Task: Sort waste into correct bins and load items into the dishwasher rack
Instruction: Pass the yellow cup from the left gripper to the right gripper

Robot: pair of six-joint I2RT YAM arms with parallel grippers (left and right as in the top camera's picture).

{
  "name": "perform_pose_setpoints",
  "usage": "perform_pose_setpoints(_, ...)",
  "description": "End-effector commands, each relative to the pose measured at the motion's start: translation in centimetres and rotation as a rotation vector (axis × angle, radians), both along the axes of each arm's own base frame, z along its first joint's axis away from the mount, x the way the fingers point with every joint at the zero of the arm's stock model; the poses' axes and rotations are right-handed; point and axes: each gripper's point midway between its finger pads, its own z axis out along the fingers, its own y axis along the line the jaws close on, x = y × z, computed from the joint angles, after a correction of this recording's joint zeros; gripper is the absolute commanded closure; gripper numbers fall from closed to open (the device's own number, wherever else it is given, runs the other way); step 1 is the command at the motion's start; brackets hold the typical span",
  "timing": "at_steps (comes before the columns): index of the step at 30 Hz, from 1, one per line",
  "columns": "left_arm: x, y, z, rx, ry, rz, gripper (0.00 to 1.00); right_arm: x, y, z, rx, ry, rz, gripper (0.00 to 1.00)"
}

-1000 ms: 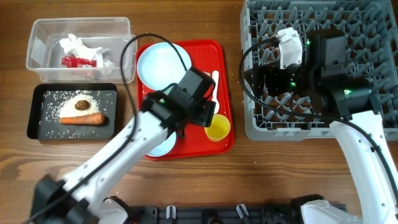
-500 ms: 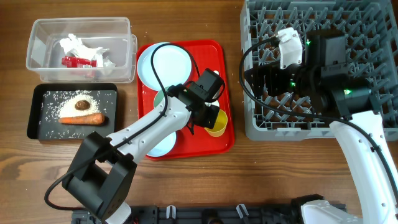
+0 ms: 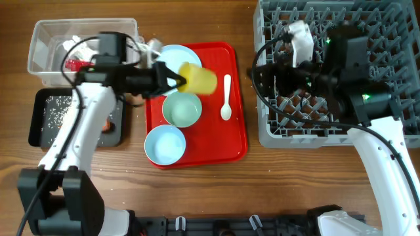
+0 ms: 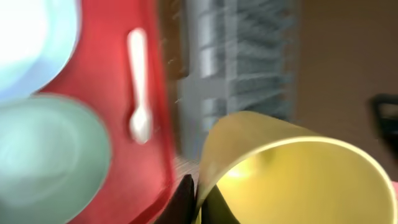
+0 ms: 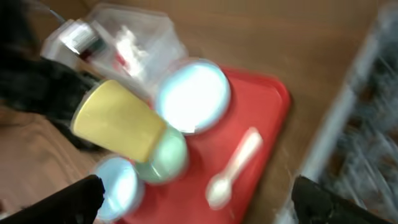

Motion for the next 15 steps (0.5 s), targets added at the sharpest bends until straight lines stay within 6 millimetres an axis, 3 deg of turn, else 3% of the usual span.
perform_pose_setpoints(1,-1.1,-0.5,6.3,-0.337,-0.082,-0.136,0.96,-1.3,3.6,1.7,0.199,-0.007,0.220,0.00)
perform_pose_setpoints(6,-1.8,-0.6,9.5,-0.475,-0.194,-0.247,0.96,-1.5,6.4,2.3,0.350,-0.018,0.447,0.00)
perform_pose_setpoints(15,-1.7,-0.7,10.1,-0.485,-0.247,-0.276,0.96,-2.5,9.9,2.4,0.448,-0.002,0.624,0.02)
